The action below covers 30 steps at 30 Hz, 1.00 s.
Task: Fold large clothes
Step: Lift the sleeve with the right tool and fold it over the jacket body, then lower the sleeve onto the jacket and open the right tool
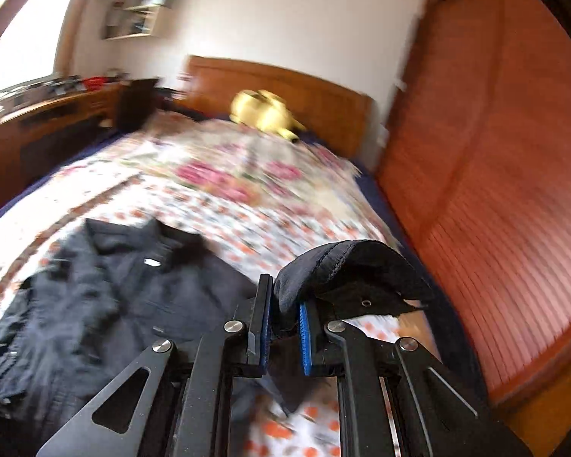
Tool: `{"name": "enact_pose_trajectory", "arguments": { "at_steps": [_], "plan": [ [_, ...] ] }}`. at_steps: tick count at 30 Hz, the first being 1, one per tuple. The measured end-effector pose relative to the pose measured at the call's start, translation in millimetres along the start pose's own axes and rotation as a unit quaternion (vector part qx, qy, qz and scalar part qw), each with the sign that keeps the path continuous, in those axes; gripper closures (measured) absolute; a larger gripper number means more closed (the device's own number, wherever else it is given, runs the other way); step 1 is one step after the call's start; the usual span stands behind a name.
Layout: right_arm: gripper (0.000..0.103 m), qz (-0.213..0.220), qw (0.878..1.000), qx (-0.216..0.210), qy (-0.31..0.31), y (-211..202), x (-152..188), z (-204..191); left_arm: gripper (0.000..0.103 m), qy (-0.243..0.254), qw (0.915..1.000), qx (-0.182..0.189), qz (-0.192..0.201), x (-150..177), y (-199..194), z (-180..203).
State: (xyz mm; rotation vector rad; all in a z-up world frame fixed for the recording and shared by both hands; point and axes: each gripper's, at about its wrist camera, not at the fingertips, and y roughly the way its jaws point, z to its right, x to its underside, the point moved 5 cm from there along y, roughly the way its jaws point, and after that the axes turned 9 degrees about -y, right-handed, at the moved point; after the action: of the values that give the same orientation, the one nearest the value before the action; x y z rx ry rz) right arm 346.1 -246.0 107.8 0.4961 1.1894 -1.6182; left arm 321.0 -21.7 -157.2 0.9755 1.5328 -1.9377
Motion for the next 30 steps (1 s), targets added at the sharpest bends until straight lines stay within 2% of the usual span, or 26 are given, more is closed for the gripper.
{"name": "enact_pose_trajectory", "arguments": {
  "at_steps": [2,6,12,17,21,25,28,30],
  "plan": [
    [0.091,0.020,0.999,-0.025,-0.012,-14.0,-18.9,-30.3,0.020,-0.005,1.0000,0.001,0.004,-0.9,-3.6,-1.7],
    [0.091,0.048,0.996,-0.068,-0.037,-41.1,-35.6,-79.9,0.020,-0.008,0.9998,0.010,0.017,-2.6,-19.7,-2.3],
    [0.091,0.073,0.987,-0.129,-0.067,-74.3,-29.5,-134.9,0.020,-0.008,0.9992,0.004,0.040,-5.4,-45.2,-9.6],
    [0.091,0.039,0.982,-0.167,-0.085,-70.8,3.2,-163.7,0.020,-0.022,0.9988,-0.002,0.044,-4.2,-51.4,-23.1],
    [0.091,0.003,0.980,-0.179,-0.088,-56.2,28.1,-162.2,0.020,-0.029,0.9987,-0.004,0.043,-5.1,-50.1,-27.7],
    [0.091,-0.025,0.978,-0.191,-0.080,-43.4,38.1,-158.5,0.020,-0.027,0.9987,-0.004,0.042,-5.7,-48.4,-28.0],
    [0.091,-0.042,0.977,-0.194,-0.080,-27.0,21.9,-160.1,0.020,-0.024,0.9989,-0.005,0.039,-5.4,-46.0,-26.9],
    [0.091,-0.052,0.977,-0.191,-0.085,-23.4,22.7,-163.2,0.020,-0.022,0.9990,-0.006,0.038,-5.1,-44.8,-26.5]
  ]
}}
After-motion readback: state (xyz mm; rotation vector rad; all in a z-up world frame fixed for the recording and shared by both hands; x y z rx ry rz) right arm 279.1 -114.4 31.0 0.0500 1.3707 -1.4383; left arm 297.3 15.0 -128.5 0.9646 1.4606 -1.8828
